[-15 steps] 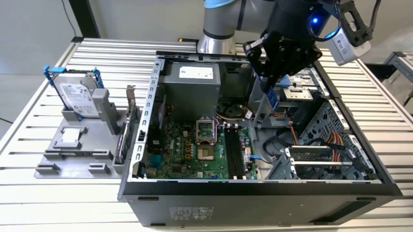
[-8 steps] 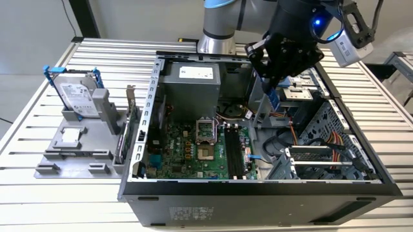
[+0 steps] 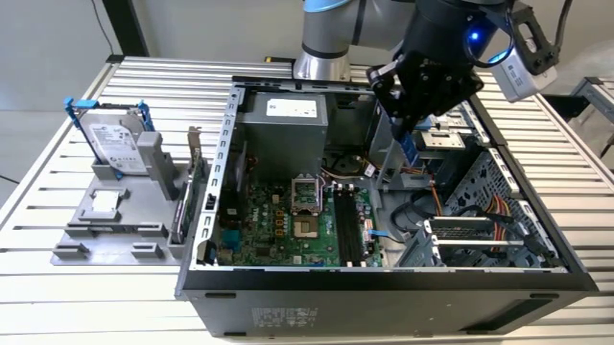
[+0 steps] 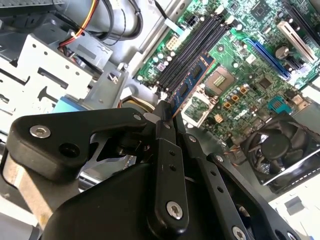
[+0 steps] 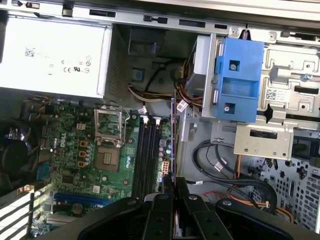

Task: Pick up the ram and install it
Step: 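Insert the ram into the slot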

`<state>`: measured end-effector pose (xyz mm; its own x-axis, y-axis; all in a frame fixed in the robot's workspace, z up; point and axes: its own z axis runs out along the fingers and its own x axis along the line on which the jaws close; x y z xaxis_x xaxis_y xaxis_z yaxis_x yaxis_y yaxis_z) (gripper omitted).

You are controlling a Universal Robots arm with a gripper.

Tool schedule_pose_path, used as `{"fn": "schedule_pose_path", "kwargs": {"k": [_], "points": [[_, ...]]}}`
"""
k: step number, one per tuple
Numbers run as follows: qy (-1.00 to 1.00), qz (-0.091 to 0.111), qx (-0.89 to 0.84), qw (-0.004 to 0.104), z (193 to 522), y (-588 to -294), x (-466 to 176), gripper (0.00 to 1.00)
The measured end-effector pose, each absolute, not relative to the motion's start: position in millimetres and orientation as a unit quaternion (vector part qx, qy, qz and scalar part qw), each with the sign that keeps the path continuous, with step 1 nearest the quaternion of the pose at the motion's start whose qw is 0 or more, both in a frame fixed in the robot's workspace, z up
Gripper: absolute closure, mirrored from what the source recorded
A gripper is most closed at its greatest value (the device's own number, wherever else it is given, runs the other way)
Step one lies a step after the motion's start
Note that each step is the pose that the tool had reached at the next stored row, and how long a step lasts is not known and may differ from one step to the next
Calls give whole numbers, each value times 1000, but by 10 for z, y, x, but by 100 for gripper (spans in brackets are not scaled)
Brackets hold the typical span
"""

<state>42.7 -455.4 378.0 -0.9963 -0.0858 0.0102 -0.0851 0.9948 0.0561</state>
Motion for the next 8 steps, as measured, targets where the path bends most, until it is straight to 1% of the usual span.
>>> {"fn": "schedule_pose_path", "kwargs": {"k": [8], "points": [[-999,-28,43,6,3759,-4554,438,100]]}}
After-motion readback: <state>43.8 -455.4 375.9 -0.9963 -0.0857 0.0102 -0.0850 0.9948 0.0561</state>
